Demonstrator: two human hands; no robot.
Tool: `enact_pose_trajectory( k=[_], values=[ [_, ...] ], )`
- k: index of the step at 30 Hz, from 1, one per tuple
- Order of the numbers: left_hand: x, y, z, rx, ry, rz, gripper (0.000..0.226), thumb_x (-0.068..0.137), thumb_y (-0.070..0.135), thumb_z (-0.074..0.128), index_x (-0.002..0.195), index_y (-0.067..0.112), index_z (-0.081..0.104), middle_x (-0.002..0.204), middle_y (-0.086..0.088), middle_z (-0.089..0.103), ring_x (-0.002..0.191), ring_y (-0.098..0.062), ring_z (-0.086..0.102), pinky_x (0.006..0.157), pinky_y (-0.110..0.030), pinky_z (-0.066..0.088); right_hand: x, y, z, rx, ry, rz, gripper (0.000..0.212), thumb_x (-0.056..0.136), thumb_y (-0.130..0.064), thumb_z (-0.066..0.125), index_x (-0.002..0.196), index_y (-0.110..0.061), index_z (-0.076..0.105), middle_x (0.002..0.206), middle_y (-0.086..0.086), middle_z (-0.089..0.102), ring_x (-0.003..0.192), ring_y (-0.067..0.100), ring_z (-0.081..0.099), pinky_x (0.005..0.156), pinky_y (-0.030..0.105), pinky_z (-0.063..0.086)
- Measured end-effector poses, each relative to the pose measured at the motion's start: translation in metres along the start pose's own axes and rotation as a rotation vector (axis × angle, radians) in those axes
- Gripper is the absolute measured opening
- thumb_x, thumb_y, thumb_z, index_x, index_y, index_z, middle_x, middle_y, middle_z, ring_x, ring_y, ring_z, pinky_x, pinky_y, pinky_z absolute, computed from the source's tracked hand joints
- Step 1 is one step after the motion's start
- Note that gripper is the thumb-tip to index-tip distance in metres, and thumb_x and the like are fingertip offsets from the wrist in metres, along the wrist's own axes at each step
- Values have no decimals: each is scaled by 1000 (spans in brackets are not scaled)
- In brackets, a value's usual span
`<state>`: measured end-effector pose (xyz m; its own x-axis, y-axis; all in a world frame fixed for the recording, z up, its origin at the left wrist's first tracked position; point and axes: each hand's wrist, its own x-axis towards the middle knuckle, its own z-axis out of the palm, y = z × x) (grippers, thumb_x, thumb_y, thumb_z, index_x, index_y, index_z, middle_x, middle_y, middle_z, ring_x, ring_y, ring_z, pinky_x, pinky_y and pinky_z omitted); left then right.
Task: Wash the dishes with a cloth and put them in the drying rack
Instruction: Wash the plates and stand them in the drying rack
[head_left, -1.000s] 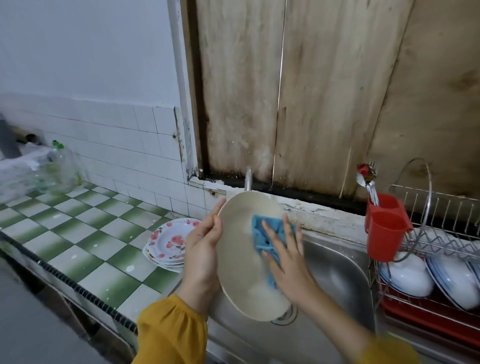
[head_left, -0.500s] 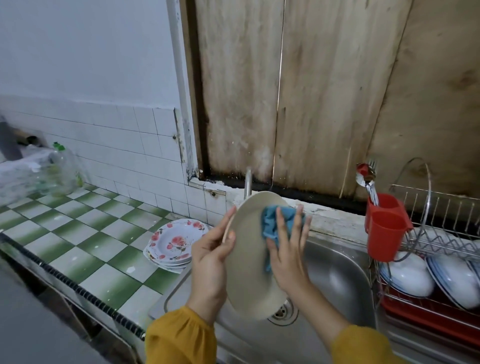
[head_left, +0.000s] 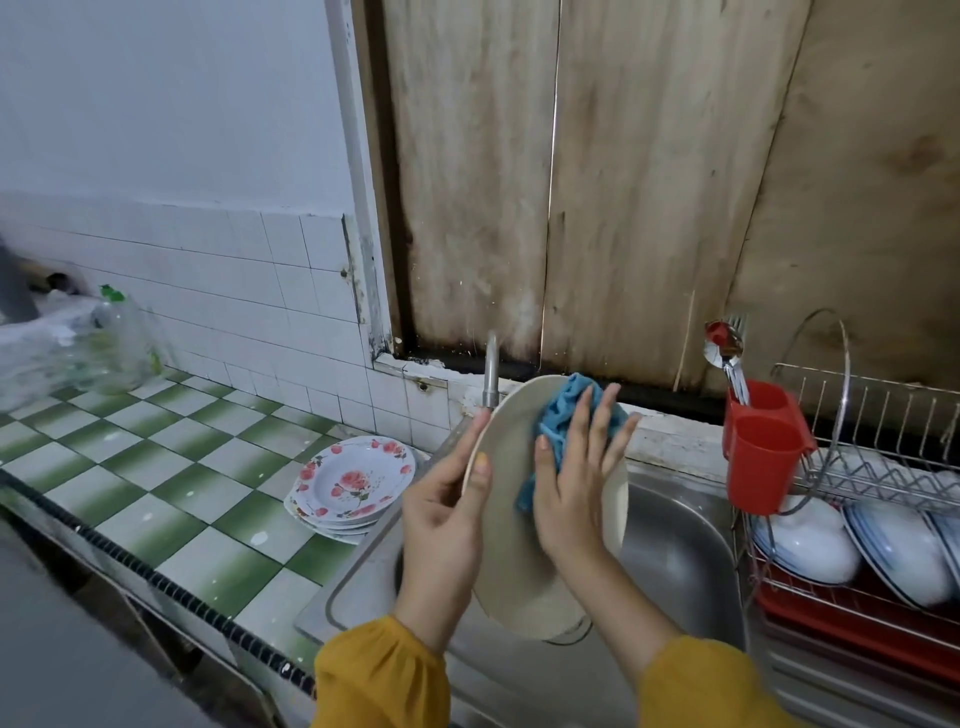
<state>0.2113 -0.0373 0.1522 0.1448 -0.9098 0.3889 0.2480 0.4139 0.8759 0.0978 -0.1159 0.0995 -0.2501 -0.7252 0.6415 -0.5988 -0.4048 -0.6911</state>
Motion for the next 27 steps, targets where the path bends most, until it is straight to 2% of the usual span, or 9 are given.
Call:
enact_pose_trajectory(
  k=[3, 6, 9, 13, 15, 17, 20, 24, 27],
  values=[
    [5, 7, -1, 32, 37, 61, 30, 87, 23, 60, 115, 31, 68, 112, 16, 70, 115, -5, 62, 91, -16, 49, -29, -11, 2, 87, -253, -364, 65, 102, -40, 37, 156, -17, 11, 164, -4, -2, 149, 30, -14, 121, 35, -5],
    [18, 13, -18, 5, 138, 34, 30, 82, 27, 60, 109, 31, 70, 115, 10, 71, 118, -11, 61, 98, -27, 49, -43, 18, -7, -127, -481, -627, 68, 95, -35, 46, 155, -33, 14, 164, -11, 6, 151, 28, -3, 121, 48, 9],
    [18, 15, -28, -58, 188, -1, 28, 82, 25, 59, 107, 30, 70, 114, 3, 71, 105, -14, 65, 90, -28, 54, -22, 44, -15, -275, -367, -407, 59, 97, -43, 35, 153, -37, 17, 162, -19, -5, 150, 19, -10, 117, 62, 14],
    [4, 11, -14, -28, 126, 6, 37, 89, 15, 55, 125, 17, 59, 95, 14, 74, 86, 6, 67, 70, -8, 50, -4, 16, -12, -141, -161, -231, 58, 99, -40, 36, 153, -27, 18, 162, -18, -7, 148, 22, -20, 122, 41, -4],
    [1, 10, -7, -10, 93, 13, 41, 83, 21, 57, 124, 18, 61, 94, 18, 74, 91, 2, 68, 76, -13, 52, -15, -14, -6, 18, -186, -313, 61, 101, -38, 38, 155, -26, 12, 163, -16, -5, 149, 26, -18, 121, 35, -9],
    [4, 14, -11, 14, 117, 42, 36, 80, 25, 58, 115, 23, 66, 100, 17, 73, 101, -2, 66, 84, -16, 51, -39, -26, -5, 106, -368, -520, 57, 103, -36, 35, 155, -23, 17, 164, -11, 2, 150, 32, -11, 122, 39, -4],
    [11, 25, -26, -32, 150, 28, 33, 81, 27, 57, 113, 24, 66, 103, 20, 72, 107, -7, 64, 94, -27, 51, -48, 9, -18, -50, -503, -750, 49, 101, -39, 38, 147, -22, 36, 162, -12, 14, 151, 29, 4, 122, 43, 2],
    [6, 26, -31, -95, 127, -3, 35, 80, 24, 56, 115, 22, 64, 99, 19, 73, 91, -3, 68, 80, -24, 57, -11, 42, -28, -274, -219, -469, 58, 93, -36, 43, 149, -38, 27, 163, -15, 3, 151, 26, -4, 117, 60, 6],
    [-2, 21, -16, -55, 67, -5, 33, 80, 25, 57, 112, 24, 66, 100, 19, 73, 94, -2, 68, 77, -20, 55, 3, 3, -21, -162, -43, -250, 63, 98, -41, 34, 153, -42, 4, 162, -14, -12, 148, 28, -21, 119, 45, -10]
  ],
)
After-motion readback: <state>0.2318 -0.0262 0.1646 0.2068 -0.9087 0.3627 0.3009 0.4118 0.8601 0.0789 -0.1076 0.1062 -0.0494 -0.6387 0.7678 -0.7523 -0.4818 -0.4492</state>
